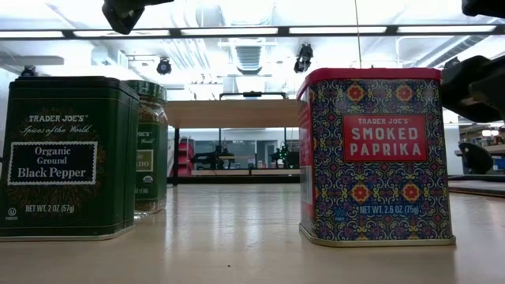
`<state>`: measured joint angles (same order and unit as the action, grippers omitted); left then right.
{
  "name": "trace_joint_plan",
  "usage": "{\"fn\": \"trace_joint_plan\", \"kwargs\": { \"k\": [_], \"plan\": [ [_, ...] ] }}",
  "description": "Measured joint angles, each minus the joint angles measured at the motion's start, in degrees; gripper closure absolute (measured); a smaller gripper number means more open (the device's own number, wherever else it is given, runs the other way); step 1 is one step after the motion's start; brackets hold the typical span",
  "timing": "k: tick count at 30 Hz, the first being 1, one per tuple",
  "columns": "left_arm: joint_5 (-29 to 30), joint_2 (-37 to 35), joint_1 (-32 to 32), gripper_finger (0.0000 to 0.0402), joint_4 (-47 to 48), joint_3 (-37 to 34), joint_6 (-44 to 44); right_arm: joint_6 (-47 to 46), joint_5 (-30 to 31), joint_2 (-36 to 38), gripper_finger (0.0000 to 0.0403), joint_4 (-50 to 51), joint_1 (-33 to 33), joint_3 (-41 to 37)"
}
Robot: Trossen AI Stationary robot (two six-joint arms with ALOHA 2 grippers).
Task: Shelf spices
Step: Put the brown seasoning bottle on the shelf
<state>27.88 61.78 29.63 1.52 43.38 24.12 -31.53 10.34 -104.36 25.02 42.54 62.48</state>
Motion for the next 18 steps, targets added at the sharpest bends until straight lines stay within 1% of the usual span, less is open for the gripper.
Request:
{"fn": "trace_joint_plan", "kwargs": {
  "k": [6,12,18],
  "plan": [
    [0.0,0.0,0.0,0.0186,0.0,0.0,0.0,2.1,-0.2,0.0,0.0233,0.6,0.0,1.6],
    [0.0,0.0,0.0,0.0188,0.0,0.0,0.0,3.7,0.2,0.1,0.0233,4.1,-0.8,2.8],
    [0.0,0.0,0.0,0.0185,0.5,0.0,0.0,5.9,0.2,2.1,0.0232,5.1,-2.1,2.8]
  ]
}}
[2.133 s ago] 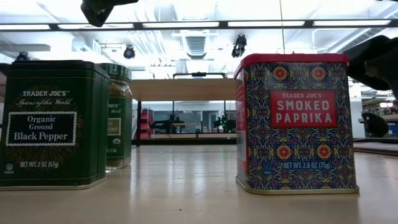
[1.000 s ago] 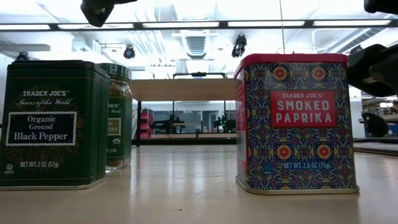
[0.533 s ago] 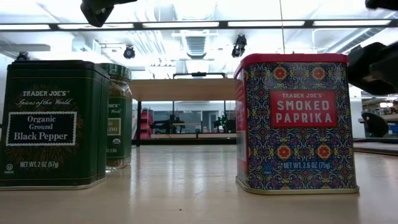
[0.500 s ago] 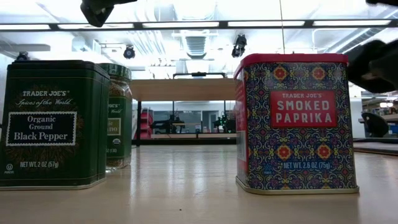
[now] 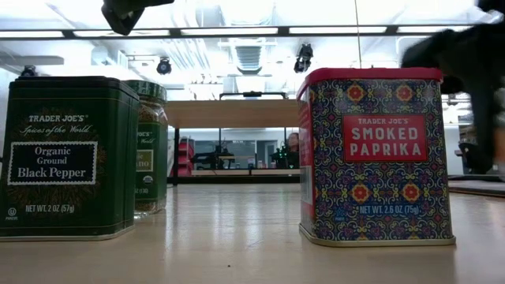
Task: Shelf spices
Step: Put the brown seasoning bottle on the shelf
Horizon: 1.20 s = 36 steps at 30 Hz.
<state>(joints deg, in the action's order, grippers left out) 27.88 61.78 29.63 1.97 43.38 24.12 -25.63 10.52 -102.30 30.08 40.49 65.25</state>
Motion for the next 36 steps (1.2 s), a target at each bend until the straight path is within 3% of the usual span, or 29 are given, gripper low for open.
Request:
{"fn": "trace_joint_plan", "kwargs": {
  "k": [12,29,36],
  "plan": [
    [0.0,0.0,0.0,0.0184,1.1,0.0,0.0,9.5,3.2,10.2,0.0229,4.4,-7.9,-0.2],
    [-0.3,0.0,0.0,0.0185,1.2,0.0,0.6,26.3,2.9,28.4,0.0232,9.8,-27.0,-0.2],
    [-0.3,0.0,0.0,0.0189,1.3,0.0,0.6,31.3,2.4,30.2,0.0229,12.9,-35.1,-0.2]
  ]
}}
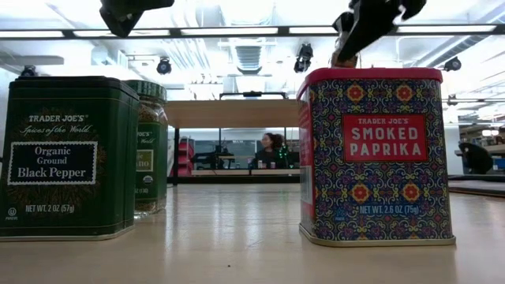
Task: Shelf spices
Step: Put the brown seasoning bottle on the shelf
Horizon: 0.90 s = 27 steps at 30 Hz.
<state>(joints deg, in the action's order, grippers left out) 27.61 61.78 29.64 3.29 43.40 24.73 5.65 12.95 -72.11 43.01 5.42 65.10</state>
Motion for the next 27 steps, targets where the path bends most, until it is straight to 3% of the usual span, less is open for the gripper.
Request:
{"fn": "trace_joint_plan", "kwargs": {
  "k": [14,27],
  "plan": [
    [0.0,0.0,0.0,0.0189,0.8,0.0,0.2,4.9,-13.6,-1.1,0.0232,1.8,-15.4,0.0],
    [0.0,0.0,0.0,0.0188,1.2,0.0,-0.4,7.9,-16.2,-6.6,0.0227,7.4,-19.8,5.0]
  ]
}}
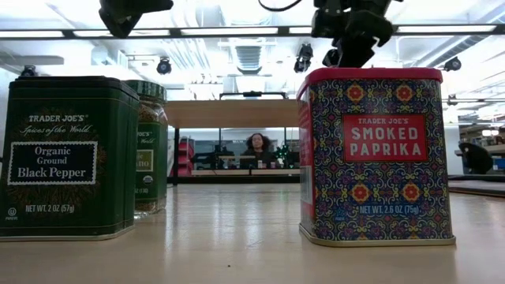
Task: Shelf spices
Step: Put the brown seasoning bottle on the shelf
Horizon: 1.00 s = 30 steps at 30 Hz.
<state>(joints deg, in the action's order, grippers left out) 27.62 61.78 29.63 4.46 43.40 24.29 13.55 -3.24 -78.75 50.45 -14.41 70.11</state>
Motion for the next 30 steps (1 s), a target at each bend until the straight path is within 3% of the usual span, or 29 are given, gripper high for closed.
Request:
{"fn": "trace_joint_plan", "kwargs": {
  "k": [11,25,30],
  "plan": [
    [-0.3,0.0,0.0,0.0185,0.4,0.0,0.9,3.0,0.1,-7.0,0.0228,4.9,-0.1,8.2],
    [-1.2,0.0,0.0,0.0184,1.6,0.0,1.1,3.0,0.1,-6.9,0.0223,6.3,-0.6,8.1],
    [-1.2,0.0,0.0,0.0186,1.8,0.0,1.1,3.0,0.1,-6.9,0.0199,6.4,-0.6,8.1]
  ]
}}
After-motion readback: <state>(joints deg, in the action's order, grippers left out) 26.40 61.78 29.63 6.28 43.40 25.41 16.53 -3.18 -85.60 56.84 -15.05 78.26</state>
